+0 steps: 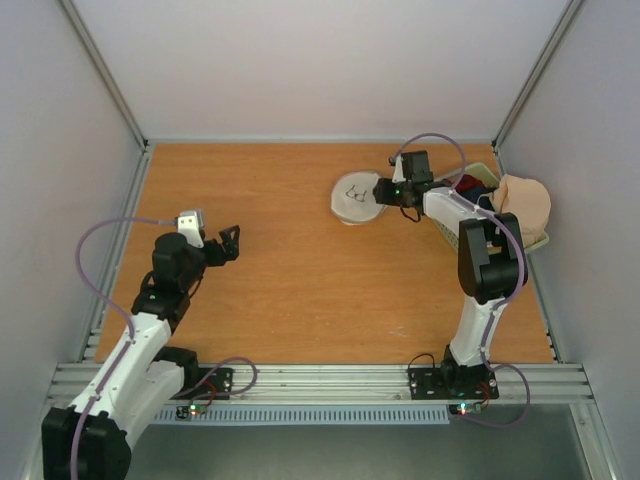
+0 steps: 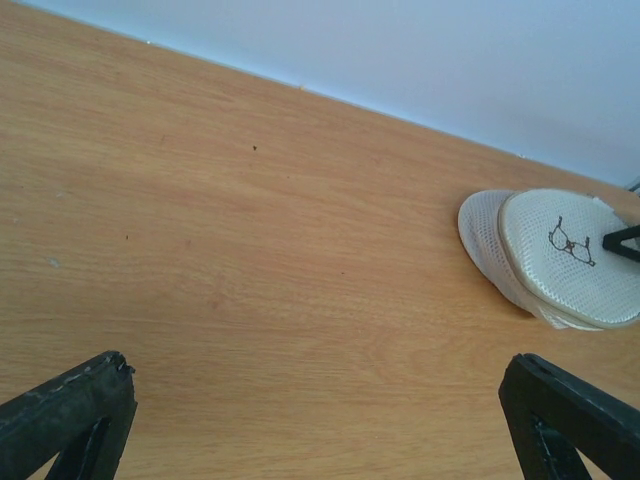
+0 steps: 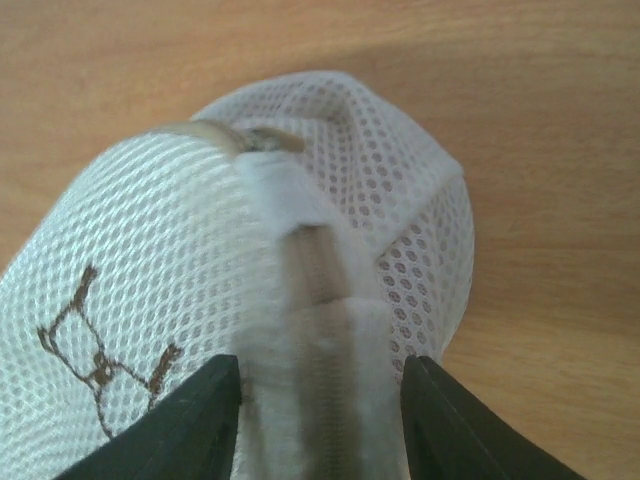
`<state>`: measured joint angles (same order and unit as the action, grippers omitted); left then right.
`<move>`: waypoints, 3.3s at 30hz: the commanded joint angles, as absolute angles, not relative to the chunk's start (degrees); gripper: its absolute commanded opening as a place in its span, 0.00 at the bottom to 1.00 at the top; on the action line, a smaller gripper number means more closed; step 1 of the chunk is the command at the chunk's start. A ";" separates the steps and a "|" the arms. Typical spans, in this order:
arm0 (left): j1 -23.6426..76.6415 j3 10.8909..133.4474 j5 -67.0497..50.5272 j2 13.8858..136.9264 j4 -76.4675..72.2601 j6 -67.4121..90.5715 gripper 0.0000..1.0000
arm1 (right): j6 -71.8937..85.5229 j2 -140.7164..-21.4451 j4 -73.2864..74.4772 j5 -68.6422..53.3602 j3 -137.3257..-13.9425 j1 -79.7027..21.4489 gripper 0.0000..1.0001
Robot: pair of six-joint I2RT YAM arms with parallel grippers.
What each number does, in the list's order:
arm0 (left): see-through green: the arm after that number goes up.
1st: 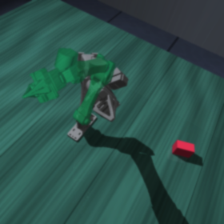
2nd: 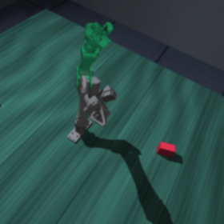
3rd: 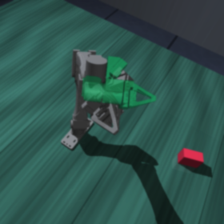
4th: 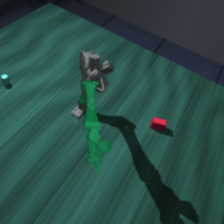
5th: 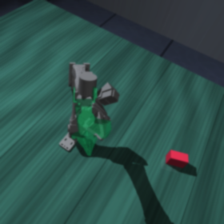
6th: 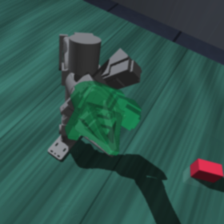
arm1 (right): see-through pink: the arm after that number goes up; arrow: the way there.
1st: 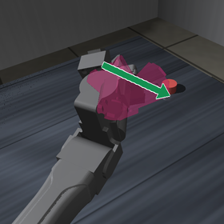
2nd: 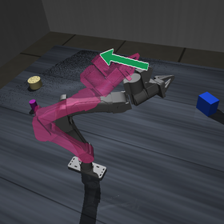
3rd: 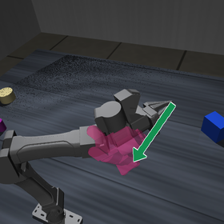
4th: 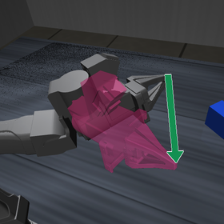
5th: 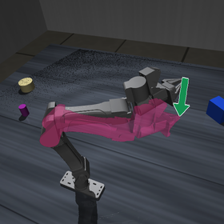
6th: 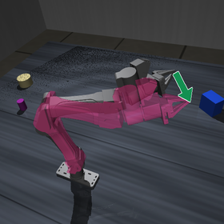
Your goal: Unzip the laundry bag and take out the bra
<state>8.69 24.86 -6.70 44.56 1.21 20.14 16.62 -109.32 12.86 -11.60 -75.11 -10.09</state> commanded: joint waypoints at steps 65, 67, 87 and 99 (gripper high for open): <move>22.16 40.14 -31.29 41.69 19.38 -9.98 0.01 | -22.45 -76.54 7.53 -15.23 -67.64 -46.66 0.98; 22.15 37.88 -28.77 39.84 11.53 -1.56 0.01 | -10.78 -73.78 -1.19 -24.24 -61.99 -39.33 0.98; 22.32 33.99 -31.68 38.87 -11.84 10.16 0.01 | 20.72 -74.12 -34.08 -35.95 -42.57 -30.79 0.99; 22.35 33.94 -33.68 39.06 -12.33 9.38 0.01 | 23.17 -81.36 -43.31 -46.01 -41.94 -31.76 0.47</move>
<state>22.22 34.06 -32.82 39.05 -7.16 10.02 21.41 -80.71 -35.16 -39.33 -41.89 -30.96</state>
